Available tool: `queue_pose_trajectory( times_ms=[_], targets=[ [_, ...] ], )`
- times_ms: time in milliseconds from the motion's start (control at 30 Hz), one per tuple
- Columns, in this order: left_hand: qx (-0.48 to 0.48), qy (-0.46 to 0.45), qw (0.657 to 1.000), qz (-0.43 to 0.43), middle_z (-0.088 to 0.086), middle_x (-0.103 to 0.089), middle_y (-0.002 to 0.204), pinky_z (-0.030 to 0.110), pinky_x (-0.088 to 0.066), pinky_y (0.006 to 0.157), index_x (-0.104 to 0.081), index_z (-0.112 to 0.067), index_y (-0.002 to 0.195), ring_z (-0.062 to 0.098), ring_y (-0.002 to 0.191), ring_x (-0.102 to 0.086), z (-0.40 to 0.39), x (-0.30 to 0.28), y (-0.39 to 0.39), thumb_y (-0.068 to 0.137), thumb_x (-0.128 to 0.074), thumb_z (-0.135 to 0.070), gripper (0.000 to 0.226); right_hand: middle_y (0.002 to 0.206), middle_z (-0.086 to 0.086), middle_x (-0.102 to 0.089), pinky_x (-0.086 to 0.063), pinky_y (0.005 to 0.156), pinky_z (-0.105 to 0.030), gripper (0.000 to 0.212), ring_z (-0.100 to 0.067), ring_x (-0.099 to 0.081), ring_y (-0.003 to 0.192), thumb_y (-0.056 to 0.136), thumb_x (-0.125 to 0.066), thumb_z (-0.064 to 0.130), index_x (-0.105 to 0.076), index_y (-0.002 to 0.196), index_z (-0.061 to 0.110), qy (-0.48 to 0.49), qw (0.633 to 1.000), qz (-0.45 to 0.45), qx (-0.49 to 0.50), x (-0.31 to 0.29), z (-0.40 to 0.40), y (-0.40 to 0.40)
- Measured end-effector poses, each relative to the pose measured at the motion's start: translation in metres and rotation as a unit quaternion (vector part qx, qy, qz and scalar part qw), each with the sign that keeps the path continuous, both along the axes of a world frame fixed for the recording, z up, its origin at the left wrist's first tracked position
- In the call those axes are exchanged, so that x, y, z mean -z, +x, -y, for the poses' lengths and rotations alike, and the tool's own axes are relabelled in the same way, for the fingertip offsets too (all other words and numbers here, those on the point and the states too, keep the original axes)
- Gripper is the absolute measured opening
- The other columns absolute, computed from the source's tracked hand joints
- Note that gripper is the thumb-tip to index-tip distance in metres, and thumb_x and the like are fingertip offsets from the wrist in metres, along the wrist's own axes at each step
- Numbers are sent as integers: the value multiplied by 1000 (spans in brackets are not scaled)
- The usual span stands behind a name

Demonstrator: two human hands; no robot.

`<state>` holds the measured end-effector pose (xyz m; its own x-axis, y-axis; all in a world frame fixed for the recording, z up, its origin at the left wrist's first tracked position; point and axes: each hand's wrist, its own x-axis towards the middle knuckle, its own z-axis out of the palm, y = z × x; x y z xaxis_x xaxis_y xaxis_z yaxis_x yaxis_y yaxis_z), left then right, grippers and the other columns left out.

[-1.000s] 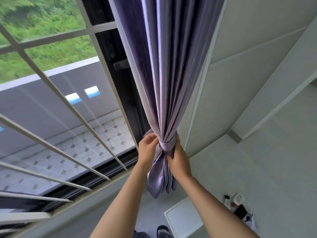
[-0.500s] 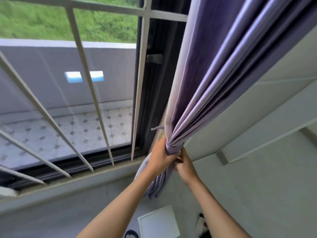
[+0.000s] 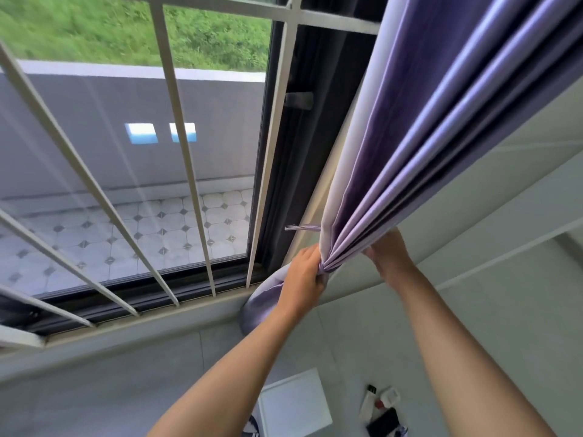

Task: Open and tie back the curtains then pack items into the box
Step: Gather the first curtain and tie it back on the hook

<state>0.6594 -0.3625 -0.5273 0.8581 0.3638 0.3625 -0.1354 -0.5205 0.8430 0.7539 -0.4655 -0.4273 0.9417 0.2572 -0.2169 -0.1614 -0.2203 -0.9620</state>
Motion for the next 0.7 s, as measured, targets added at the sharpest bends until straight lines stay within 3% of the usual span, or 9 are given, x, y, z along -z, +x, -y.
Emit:
queue_pose_trajectory(
  times_ms=[100,167,300,367,433,533,633,700],
  targets=[
    [20,50,999,-10,4,-57,86,25,-35,66,-48,-17,88,10,80,-38,-7,3,1,84,-44,-4,14,80,6,-66,-55,65,-27,30,-11,-64,74,91,-58,-6,-62,81,22,-102,986,-28,-129,-9,0,10],
    [51,89,995,-17,5,-60,92,28,-39,72,-48,-17,91,17,85,-45,-15,4,3,80,-47,3,23,82,4,-60,-52,68,-27,32,-9,-58,73,90,-59,-7,-56,81,23,-176,970,-24,-168,-13,-4,15],
    [95,154,984,-9,12,-66,103,29,-43,77,-59,-7,95,24,96,-48,-30,1,5,74,-39,-1,29,66,1,-50,-42,45,-9,35,-7,-46,59,87,-55,-9,-47,68,20,-268,945,10,-188,-19,-11,20],
    [103,183,978,-6,12,-66,102,31,-44,76,-59,-7,94,24,95,-47,-32,-2,4,71,-33,-6,34,60,-1,-47,-38,42,-11,33,-10,-41,56,86,-51,-7,-46,64,17,-263,949,8,-171,-16,-10,19],
    [110,203,973,-11,12,-66,103,29,-43,79,-62,-4,93,23,97,-47,-33,-2,2,68,-31,-6,40,61,-4,-48,-40,50,-18,27,-14,-42,58,86,-51,-4,-52,67,15,-222,963,-22,-151,-8,-8,19],
    [126,223,967,-21,13,-66,98,28,-42,78,-61,-6,90,23,96,-46,-35,-6,5,64,-28,-6,42,73,-10,-54,-44,60,-27,14,-19,-47,69,86,-50,5,-64,89,7,-177,970,-66,-151,6,-6,19],
    [130,255,958,-9,13,-65,90,28,-44,74,-50,-16,88,24,91,-46,-36,-14,9,61,-35,2,37,81,-14,-56,-46,60,-30,34,-21,-50,73,82,-50,3,-58,111,-12,-163,975,-81,-128,19,-7,28],
    [133,270,953,-10,13,-65,89,30,-47,72,-52,-16,89,24,90,-48,-35,-17,8,66,-34,-1,33,78,-10,-51,-41,59,-31,42,-21,-44,70,74,-50,8,-54,107,-18,-144,978,-87,-122,20,-8,29]
  ],
)
